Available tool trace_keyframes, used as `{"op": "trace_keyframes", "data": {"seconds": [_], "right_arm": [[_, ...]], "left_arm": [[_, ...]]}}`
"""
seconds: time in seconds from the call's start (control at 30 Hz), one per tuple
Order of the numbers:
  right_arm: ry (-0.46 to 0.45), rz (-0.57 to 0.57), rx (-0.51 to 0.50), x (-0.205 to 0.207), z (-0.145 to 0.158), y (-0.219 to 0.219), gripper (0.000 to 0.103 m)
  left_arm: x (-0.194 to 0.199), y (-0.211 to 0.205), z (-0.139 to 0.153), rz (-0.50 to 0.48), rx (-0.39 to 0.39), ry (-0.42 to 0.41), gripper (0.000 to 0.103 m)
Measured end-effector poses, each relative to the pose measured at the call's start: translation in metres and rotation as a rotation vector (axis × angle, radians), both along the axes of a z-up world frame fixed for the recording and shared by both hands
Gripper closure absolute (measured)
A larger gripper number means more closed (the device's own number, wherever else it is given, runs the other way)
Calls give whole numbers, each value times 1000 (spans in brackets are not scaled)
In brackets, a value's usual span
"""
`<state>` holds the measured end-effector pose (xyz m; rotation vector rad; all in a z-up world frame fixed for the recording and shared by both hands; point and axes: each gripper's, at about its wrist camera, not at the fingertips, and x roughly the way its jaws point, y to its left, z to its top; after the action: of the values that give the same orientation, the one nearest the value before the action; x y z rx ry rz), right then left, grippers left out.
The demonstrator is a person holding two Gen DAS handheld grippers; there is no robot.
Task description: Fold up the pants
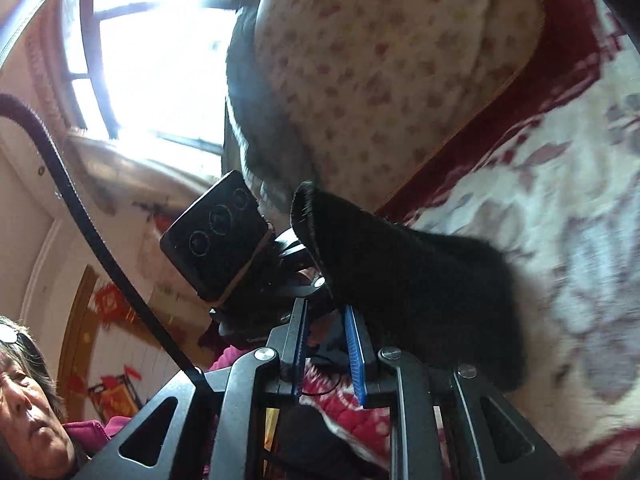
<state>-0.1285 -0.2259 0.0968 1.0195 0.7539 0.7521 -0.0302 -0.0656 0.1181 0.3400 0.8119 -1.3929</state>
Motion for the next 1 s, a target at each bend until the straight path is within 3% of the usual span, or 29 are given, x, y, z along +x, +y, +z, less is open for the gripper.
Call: {"op": "trace_keyframes", "data": {"seconds": [0.3, 0.47, 0.6, 0.77, 0.8, 0.83, 0.9, 1.0], "right_arm": [[88, 173, 41, 42, -37, 87, 85], [158, 267, 57, 70, -69, 132, 85], [146, 325, -9, 76, -60, 152, 74], [56, 275, -67, 60, -16, 120, 64], [42, 246, -89, 56, -9, 109, 63], [21, 212, -118, 54, -1, 98, 63], [-9, 139, -187, 48, 9, 76, 60], [4, 76, -315, 42, 10, 60, 60]], "left_arm": [[7, 90, -34, 182, 9, 77, 92], [24, 137, -57, 348, 71, 127, 89], [25, 164, -61, 433, 107, 107, 86], [24, 190, -47, 519, 58, 117, 83], [23, 194, -43, 534, 36, 130, 75], [22, 197, -38, 546, 15, 137, 60], [18, 198, -31, 567, -24, 141, 47], [13, 194, -26, 568, -56, 158, 47]]}}
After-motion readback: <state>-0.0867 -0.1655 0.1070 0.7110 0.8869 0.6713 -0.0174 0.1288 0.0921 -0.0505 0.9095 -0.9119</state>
